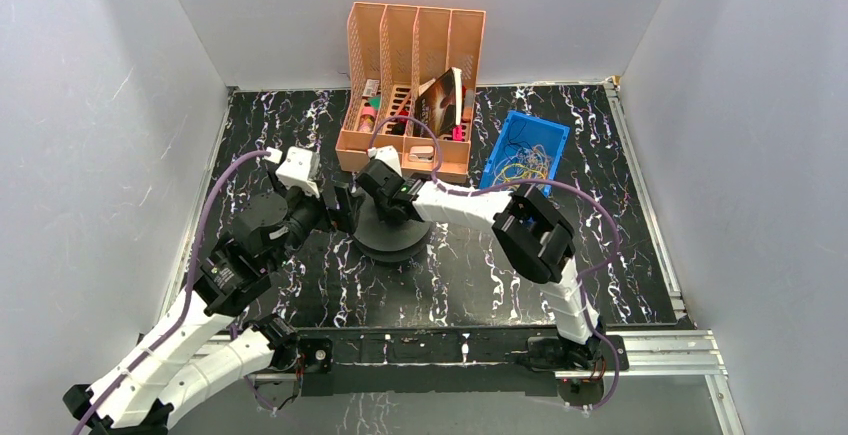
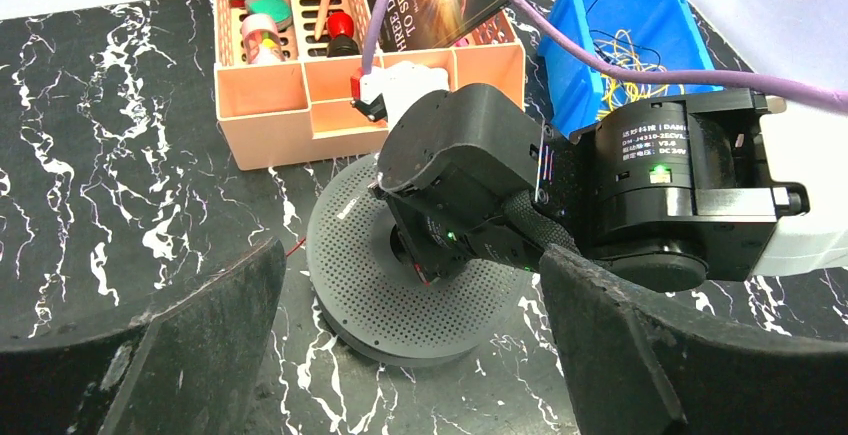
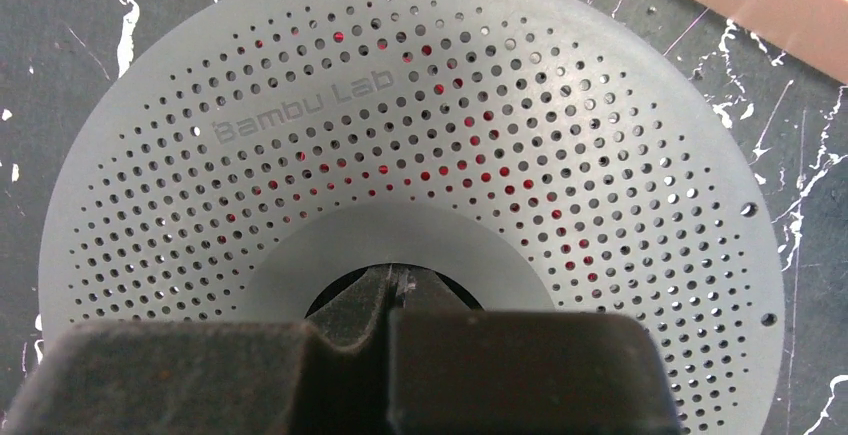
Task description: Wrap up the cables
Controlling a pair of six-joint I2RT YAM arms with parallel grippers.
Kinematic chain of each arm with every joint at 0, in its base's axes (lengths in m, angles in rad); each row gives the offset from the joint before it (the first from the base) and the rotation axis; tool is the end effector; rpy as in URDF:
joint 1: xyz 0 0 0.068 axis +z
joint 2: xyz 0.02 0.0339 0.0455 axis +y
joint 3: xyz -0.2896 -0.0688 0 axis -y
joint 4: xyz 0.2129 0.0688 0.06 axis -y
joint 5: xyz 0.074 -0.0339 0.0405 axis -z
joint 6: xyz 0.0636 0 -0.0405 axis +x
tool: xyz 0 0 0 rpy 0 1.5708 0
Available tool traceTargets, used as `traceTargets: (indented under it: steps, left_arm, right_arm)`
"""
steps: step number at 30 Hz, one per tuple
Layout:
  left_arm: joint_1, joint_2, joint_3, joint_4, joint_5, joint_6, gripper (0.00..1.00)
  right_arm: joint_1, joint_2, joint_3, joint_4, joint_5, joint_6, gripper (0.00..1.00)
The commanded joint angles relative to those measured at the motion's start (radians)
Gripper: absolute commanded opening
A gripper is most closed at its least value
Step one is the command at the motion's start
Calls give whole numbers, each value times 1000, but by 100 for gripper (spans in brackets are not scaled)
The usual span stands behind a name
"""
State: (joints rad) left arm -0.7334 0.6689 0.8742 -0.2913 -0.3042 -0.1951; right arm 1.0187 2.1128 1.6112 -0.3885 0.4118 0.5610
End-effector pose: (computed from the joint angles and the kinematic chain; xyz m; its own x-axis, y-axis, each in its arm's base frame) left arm 0.1043 -0.0683 0.3837 -0.1434 -0.1197 -0.9824 0.3967 0.9025 -0.1679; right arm 0.2672 0.3853 0.2090 -0.6899 -0.1904 -0.6984 -0.3319 0.9406 0.0714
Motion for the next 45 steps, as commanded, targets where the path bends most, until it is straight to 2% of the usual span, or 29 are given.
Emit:
traceTargets:
  steps: [1,10,16,20,22,30,34,40,45]
  left_arm:
    - [-2,-26,0,14,-22,-6,98]
    - [-3,-32,-7,13,-19,-7,98]
    - [-3,-25,-8,13,-14,-10,98]
    - [-2,-13,-8,12,-8,-12,98]
    - [-3,-9,-7,12,-4,-13,98]
    - [-2,11,-7,14,10,-13,98]
    - [-2,25,-6,14,14,-14,98]
    - [-2,38,-6,12,15,-14,98]
    - [-1,44,-9,11,10,-12,98]
  right_arm:
    - [-6,-58,43,16,13,-12,3]
    - [-6,-282,-55,10,74,-14,26]
    - [-8,-435,-101,-43,200,-42,39]
    - [-28,-545,-157,-73,303,-76,43]
    - [-55,-599,-188,-101,346,-82,48]
    - [-272,-852,-390,-167,351,-84,61]
    - [-386,-929,-469,-173,335,-103,71]
    - [-592,-942,-557,-149,190,-116,73]
    - [-702,-911,-612,-98,67,-98,75]
